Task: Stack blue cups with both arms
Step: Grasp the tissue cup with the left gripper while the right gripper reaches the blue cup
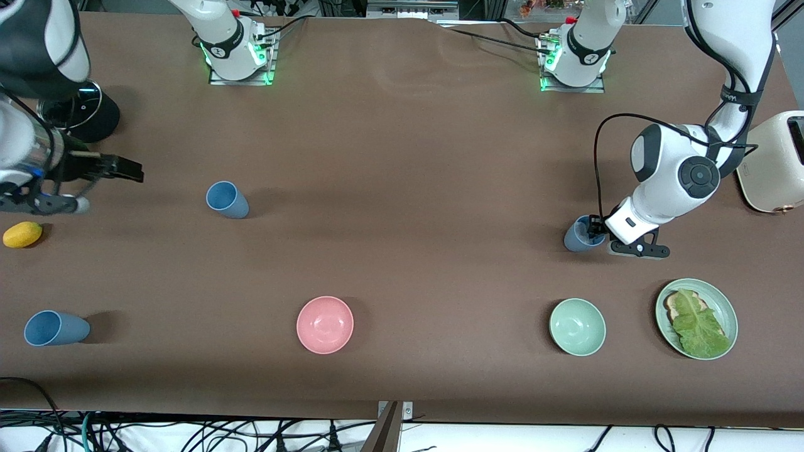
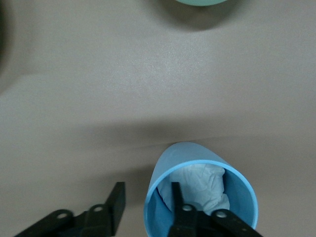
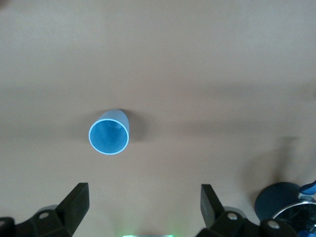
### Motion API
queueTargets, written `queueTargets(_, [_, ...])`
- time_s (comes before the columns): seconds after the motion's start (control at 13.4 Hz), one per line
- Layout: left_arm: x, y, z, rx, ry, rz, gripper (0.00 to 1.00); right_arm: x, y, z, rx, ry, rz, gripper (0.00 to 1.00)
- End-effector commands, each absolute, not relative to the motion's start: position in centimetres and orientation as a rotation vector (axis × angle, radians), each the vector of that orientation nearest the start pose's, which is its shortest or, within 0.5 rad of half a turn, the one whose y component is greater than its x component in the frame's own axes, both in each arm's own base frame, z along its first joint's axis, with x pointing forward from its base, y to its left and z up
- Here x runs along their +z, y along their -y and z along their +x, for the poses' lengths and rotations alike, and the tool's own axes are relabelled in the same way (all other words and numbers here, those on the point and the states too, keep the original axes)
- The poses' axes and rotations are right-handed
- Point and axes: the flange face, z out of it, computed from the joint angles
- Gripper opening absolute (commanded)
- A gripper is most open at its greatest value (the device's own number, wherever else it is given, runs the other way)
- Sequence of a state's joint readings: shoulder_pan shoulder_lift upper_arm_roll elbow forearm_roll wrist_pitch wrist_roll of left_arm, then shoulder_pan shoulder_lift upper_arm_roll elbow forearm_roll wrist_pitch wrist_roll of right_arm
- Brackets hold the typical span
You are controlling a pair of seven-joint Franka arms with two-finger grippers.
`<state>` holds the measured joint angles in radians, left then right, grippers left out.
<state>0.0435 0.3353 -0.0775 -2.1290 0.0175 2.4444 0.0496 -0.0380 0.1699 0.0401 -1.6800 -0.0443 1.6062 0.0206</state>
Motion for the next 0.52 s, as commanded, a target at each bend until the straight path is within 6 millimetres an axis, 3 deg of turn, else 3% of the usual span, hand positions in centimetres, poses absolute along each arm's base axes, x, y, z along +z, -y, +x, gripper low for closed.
queueTargets(0.0, [25.4, 1.9, 57.0, 0.010, -0.178, -3.141, 0.00, 43.2, -0.7, 57.8, 0.437, 0.045, -3.139, 1.00])
queueTargets(0.22, [26.5, 3.1, 57.4, 0.007, -0.185, -3.142, 0.00, 37.5, -1.3, 56.2, 0.398, 0.070, -3.143, 1.00])
queueTargets(0.3, [27.9, 4.0, 58.2, 0.012, -0.163, -3.146, 0.00, 35.2, -1.3, 55.4, 0.381, 0.074, -3.144, 1.00])
queueTargets(0.45, [30.4, 8.4, 59.0, 0.070, -0.068, -3.166, 0.00, 32.1, -1.4, 53.2, 0.336, 0.082, -3.149, 1.00])
